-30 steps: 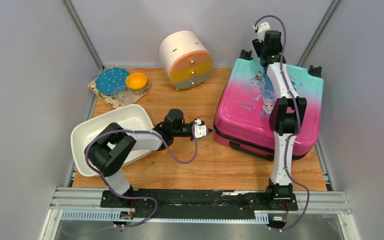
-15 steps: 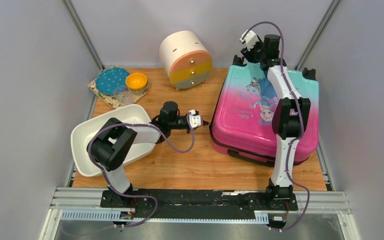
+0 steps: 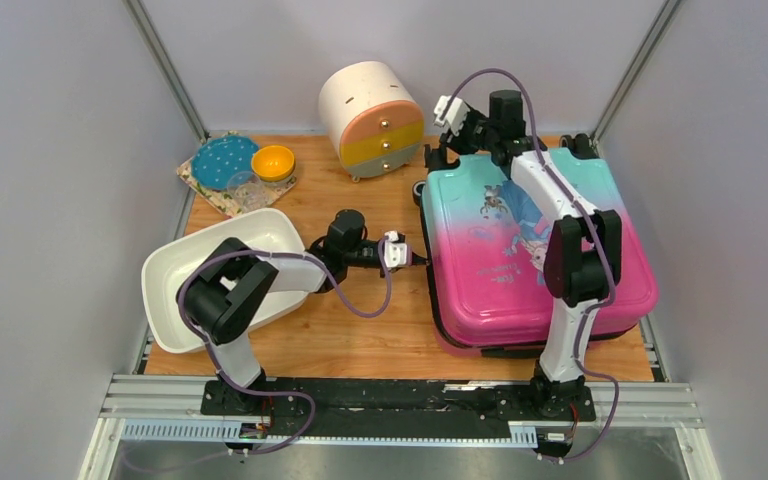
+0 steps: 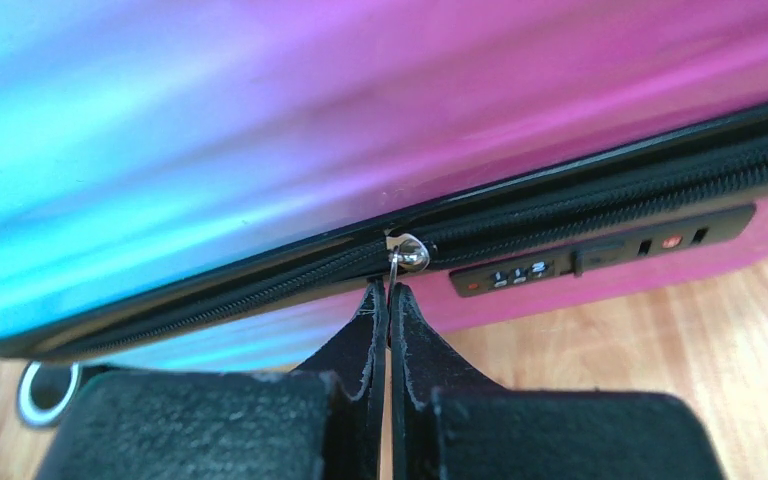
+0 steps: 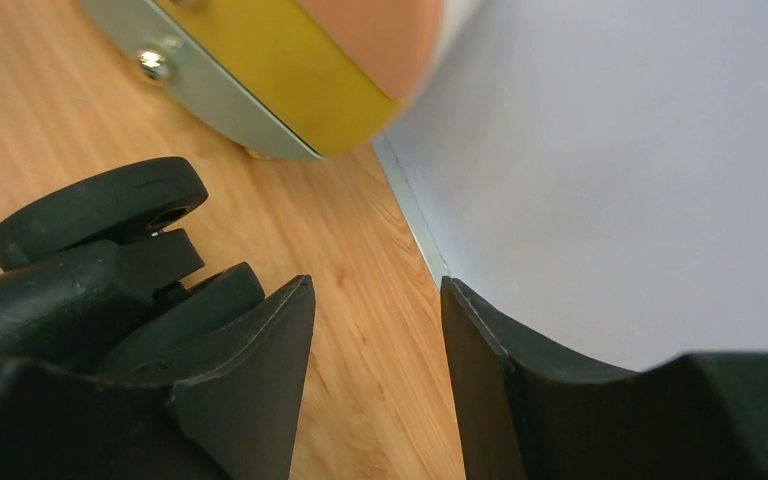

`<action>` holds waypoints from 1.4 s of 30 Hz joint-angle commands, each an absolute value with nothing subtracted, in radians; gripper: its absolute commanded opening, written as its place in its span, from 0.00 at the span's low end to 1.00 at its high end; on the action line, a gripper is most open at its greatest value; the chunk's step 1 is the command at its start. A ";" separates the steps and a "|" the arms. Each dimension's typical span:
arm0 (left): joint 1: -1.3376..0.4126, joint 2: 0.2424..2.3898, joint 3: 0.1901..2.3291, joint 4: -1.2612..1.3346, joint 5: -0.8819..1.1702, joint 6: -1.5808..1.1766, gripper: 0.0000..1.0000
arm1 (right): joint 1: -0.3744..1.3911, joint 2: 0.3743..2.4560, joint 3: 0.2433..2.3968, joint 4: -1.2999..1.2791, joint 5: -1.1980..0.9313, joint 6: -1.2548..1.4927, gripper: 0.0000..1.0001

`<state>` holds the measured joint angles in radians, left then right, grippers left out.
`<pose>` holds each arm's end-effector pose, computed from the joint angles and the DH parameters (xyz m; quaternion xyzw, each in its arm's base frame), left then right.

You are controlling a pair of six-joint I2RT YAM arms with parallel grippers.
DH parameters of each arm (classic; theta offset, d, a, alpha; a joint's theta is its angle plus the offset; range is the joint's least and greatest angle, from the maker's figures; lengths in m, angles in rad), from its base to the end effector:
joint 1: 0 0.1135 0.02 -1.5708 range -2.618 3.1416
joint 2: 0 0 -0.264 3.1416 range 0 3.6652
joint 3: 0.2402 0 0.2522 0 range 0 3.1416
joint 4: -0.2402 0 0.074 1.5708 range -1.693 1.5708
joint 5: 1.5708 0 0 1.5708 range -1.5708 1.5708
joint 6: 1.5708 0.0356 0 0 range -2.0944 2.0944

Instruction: Open, take out, and arrange the luggage

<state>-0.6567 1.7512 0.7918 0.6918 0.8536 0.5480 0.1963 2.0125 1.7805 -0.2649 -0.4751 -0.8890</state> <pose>0.2616 -0.2356 0.1813 0.6170 0.4542 -0.3587 0.5334 0.4656 0.1092 0.3039 -0.5343 0.6530 0.0214 0.5363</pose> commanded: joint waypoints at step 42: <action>-0.525 1.792 0.920 0.825 0.756 0.660 0.00 | -0.419 1.753 1.847 -0.632 -0.098 -0.385 0.64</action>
